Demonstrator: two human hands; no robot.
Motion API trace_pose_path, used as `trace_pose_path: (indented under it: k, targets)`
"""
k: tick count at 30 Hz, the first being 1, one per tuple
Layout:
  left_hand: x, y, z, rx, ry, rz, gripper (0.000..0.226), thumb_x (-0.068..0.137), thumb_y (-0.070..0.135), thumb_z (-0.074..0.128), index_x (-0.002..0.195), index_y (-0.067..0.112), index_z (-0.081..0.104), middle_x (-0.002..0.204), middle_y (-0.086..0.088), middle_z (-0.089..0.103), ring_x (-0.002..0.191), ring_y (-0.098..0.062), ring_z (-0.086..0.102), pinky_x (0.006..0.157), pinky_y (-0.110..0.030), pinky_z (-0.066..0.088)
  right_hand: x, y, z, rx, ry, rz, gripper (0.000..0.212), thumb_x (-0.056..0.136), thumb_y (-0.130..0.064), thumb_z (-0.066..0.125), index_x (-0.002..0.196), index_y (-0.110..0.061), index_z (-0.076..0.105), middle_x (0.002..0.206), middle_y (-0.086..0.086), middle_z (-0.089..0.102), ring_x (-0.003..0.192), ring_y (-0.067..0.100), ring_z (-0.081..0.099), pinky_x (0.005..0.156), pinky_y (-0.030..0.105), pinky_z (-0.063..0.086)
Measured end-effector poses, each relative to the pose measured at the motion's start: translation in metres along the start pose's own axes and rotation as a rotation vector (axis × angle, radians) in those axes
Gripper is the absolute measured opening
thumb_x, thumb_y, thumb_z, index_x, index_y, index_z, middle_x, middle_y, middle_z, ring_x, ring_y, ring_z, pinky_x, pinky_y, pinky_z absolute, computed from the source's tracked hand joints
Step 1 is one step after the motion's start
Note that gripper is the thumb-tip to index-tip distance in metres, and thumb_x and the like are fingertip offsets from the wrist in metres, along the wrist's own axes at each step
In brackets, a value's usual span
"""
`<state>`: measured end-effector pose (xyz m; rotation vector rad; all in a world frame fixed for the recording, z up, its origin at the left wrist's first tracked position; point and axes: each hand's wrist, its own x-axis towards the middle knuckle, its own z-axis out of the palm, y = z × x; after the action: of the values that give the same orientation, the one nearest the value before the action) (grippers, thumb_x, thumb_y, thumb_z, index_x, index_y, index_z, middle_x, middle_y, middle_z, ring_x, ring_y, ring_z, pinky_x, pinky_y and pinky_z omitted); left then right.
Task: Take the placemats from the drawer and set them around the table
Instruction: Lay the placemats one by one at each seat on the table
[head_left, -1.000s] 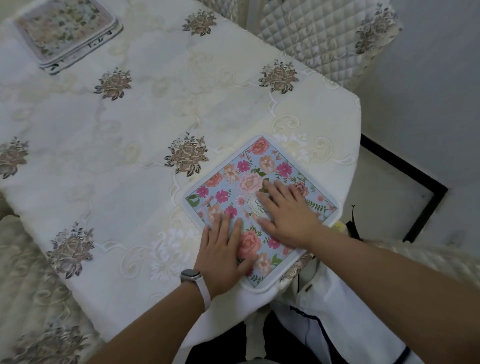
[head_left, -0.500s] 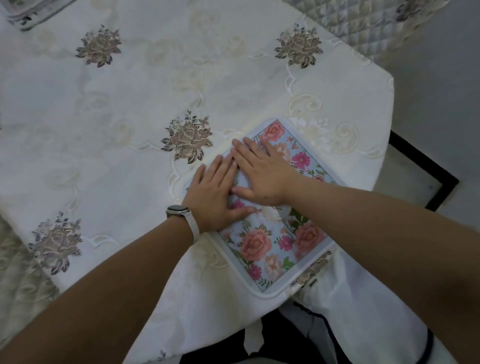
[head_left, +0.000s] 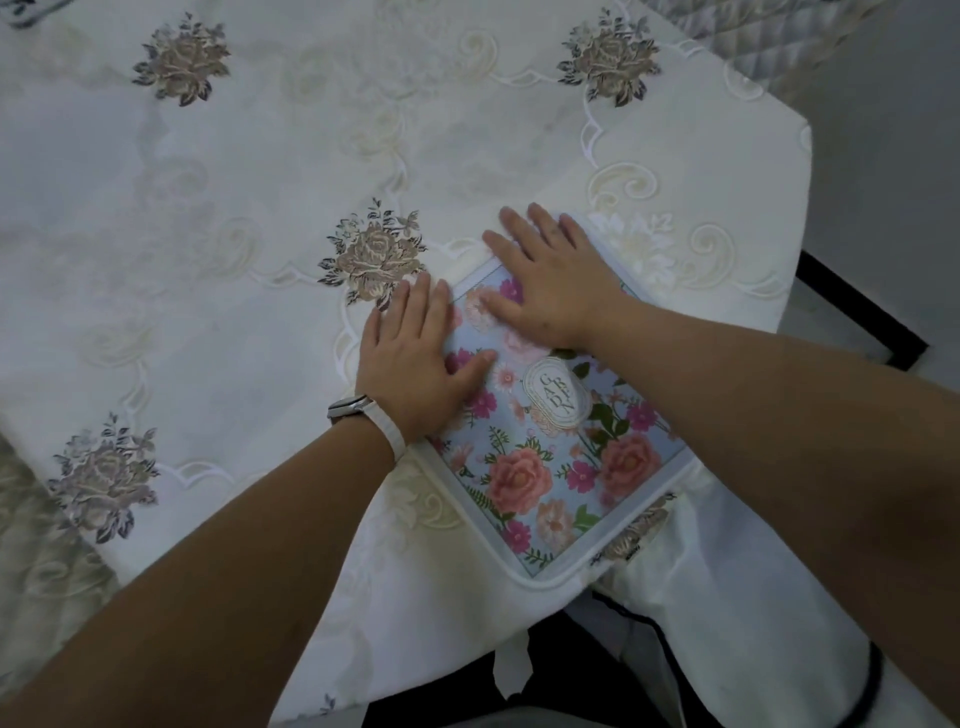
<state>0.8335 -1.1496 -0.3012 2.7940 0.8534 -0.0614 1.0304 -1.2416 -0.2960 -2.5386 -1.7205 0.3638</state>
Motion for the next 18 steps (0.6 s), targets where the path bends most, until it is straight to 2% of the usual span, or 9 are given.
trace_pose_path:
  k: [6,12,18]
  targets:
    - [-0.009,-0.002,0.001,0.008,-0.018,-0.097,0.093,0.09,0.076,0.022,0.157,0.014,0.008,0.166,-0.008,0.009,0.152,-0.024,0.006,0.12,-0.05,0.013,-0.035,0.025,0.002,0.038,0.006,0.078,0.077,0.095,-0.068,0.016,0.157,-0.024,0.01,0.166,0.004,0.002,0.151,0.025,-0.002,0.121,0.044,0.0]
    - [-0.034,-0.002,0.004,-0.019,-0.012,-0.225,0.094,0.09,0.074,0.021,0.156,0.008,0.005,0.166,-0.012,0.005,0.153,-0.026,0.003,0.123,-0.047,0.01,-0.088,0.048,0.005,0.003,-0.031,0.066,0.078,0.096,-0.066,0.013,0.157,-0.017,0.005,0.166,0.004,-0.002,0.151,0.019,-0.005,0.122,0.039,-0.001]
    - [-0.058,0.008,0.009,-0.037,-0.012,-0.207,0.096,0.091,0.073,0.025,0.156,0.006,0.006,0.165,-0.015,0.003,0.152,-0.028,0.001,0.122,-0.044,0.004,-0.137,0.049,0.011,0.04,-0.004,0.133,0.077,0.096,-0.066,0.014,0.157,-0.019,0.007,0.165,0.005,0.002,0.151,0.021,-0.002,0.121,0.039,0.0]
